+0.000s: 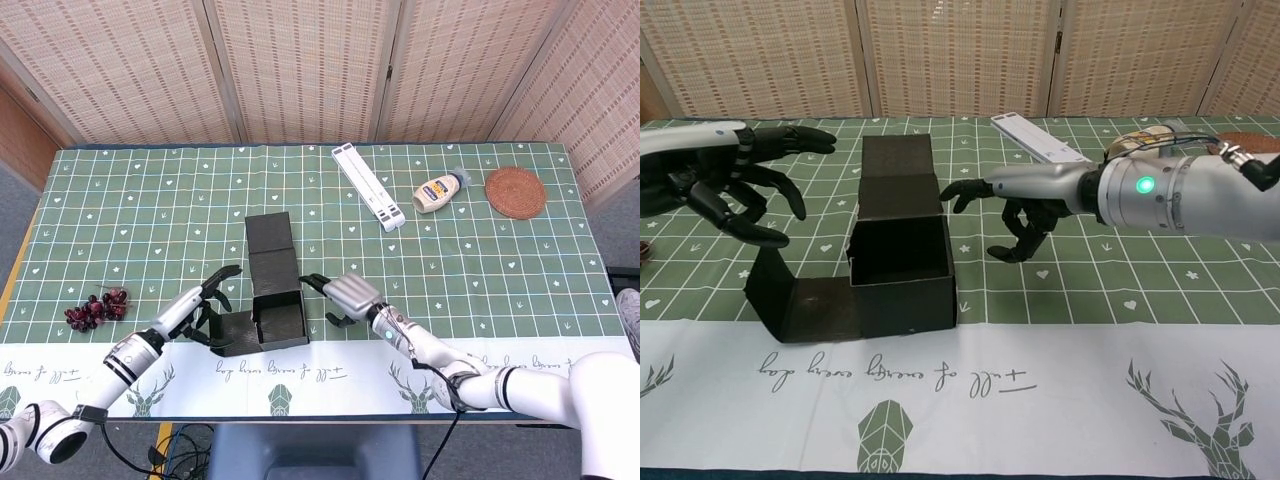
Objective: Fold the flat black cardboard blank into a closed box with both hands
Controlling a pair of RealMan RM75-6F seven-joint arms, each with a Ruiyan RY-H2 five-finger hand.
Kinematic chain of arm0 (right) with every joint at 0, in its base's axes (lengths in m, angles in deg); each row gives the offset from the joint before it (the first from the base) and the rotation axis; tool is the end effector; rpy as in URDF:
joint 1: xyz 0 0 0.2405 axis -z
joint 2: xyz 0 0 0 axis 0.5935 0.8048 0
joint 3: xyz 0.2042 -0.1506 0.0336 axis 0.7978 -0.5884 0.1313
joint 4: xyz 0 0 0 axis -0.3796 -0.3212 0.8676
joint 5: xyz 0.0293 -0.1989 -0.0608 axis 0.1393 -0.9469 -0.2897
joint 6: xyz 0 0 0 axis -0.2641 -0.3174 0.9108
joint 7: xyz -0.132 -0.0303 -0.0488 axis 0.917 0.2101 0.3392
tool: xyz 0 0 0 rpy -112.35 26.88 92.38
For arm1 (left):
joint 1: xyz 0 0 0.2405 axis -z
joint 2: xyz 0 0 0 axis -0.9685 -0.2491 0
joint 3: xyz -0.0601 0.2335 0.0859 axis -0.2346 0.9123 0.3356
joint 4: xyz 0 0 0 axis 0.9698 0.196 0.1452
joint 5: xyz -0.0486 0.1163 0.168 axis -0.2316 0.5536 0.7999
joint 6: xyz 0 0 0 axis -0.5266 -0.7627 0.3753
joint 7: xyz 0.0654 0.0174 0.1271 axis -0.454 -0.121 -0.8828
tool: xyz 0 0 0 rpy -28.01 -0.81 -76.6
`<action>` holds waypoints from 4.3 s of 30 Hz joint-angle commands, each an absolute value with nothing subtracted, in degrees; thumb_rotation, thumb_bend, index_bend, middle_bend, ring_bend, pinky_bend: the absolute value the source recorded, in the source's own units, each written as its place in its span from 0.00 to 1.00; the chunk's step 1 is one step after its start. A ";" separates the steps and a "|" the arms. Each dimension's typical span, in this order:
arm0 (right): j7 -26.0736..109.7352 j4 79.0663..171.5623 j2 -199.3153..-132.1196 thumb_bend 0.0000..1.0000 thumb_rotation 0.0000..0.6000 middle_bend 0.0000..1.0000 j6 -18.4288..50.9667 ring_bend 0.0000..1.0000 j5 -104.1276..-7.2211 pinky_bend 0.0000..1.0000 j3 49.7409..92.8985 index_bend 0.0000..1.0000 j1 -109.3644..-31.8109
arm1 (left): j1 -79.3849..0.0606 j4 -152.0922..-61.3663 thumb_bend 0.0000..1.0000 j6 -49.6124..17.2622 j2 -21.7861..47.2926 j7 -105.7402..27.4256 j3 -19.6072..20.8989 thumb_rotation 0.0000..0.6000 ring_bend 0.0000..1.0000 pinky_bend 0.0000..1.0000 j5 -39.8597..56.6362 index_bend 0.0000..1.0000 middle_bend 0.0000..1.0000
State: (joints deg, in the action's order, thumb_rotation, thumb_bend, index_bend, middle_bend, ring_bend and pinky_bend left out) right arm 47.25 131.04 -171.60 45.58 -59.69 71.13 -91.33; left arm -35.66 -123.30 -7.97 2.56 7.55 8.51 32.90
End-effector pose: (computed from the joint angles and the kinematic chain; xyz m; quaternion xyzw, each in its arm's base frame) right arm -0.0942 -0.3597 -0.0544 0.8154 -0.4084 0.3220 0.2544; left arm -0.1849 0.3124 0.0427 -0.6081 -0.6194 -0.4664 0.1702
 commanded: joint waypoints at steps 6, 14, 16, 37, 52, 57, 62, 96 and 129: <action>39.56 136.49 -168.42 0.25 1.00 0.08 42.86 0.73 -60.31 1.00 70.20 0.00 -86.58 | -36.49 -123.36 0.06 -8.62 2.21 8.37 8.34 1.00 0.39 0.77 33.62 0.06 0.03; 32.83 138.66 -169.90 0.00 1.00 0.07 40.08 0.73 -57.67 1.00 69.40 0.00 -81.77 | -36.79 -124.24 0.06 -8.94 2.31 8.11 7.97 1.00 0.39 0.77 34.34 0.06 0.03; 32.95 137.64 -171.75 0.00 1.00 0.07 38.96 0.73 -57.12 1.00 69.30 0.00 -81.18 | -36.91 -124.46 0.06 -9.11 2.31 7.99 7.91 1.00 0.39 0.77 34.51 0.06 0.03; 30.80 126.01 -186.48 0.00 1.00 0.08 39.29 0.73 -55.18 1.00 73.53 0.00 -82.93 | -38.73 -123.91 0.06 -10.97 1.17 10.46 7.77 1.00 0.39 0.77 35.42 0.06 0.03; 29.30 115.98 -196.73 0.16 1.00 0.44 34.07 0.83 -54.65 1.00 78.80 0.29 -83.54 | -42.17 -122.18 0.06 -16.17 1.82 9.27 6.12 1.00 0.40 0.77 33.44 0.10 0.03; 27.06 118.00 -195.00 0.24 1.00 0.47 33.53 0.84 -54.35 1.00 80.23 0.34 -81.98 | -43.53 -121.28 0.06 -18.17 2.94 5.72 4.88 1.00 0.40 0.76 31.58 0.11 0.03; 23.20 123.23 -190.72 0.25 1.00 0.47 34.08 0.84 -53.83 1.00 81.88 0.34 -79.72 | -45.04 -118.66 0.06 -21.98 5.49 -0.18 3.28 1.00 0.40 0.76 30.57 0.11 0.03; 0.63 135.57 -181.50 0.25 1.00 0.48 33.97 0.84 -63.42 1.00 80.60 0.34 -72.20 | -40.96 -91.77 0.06 -38.71 26.47 -14.11 1.51 1.00 0.38 0.74 43.36 0.00 0.00; 4.39 135.00 -182.42 0.25 1.00 0.48 33.04 0.84 -62.97 1.00 78.20 0.34 -73.33 | -41.21 -94.92 0.06 -37.09 26.25 -12.18 2.78 1.00 0.38 0.74 40.66 0.00 0.00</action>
State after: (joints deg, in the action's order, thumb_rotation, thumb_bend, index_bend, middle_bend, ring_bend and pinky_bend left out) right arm 4.38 135.01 -182.42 33.05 -62.97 78.20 -73.34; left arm -41.14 -95.00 -37.05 26.18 -12.25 2.81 40.73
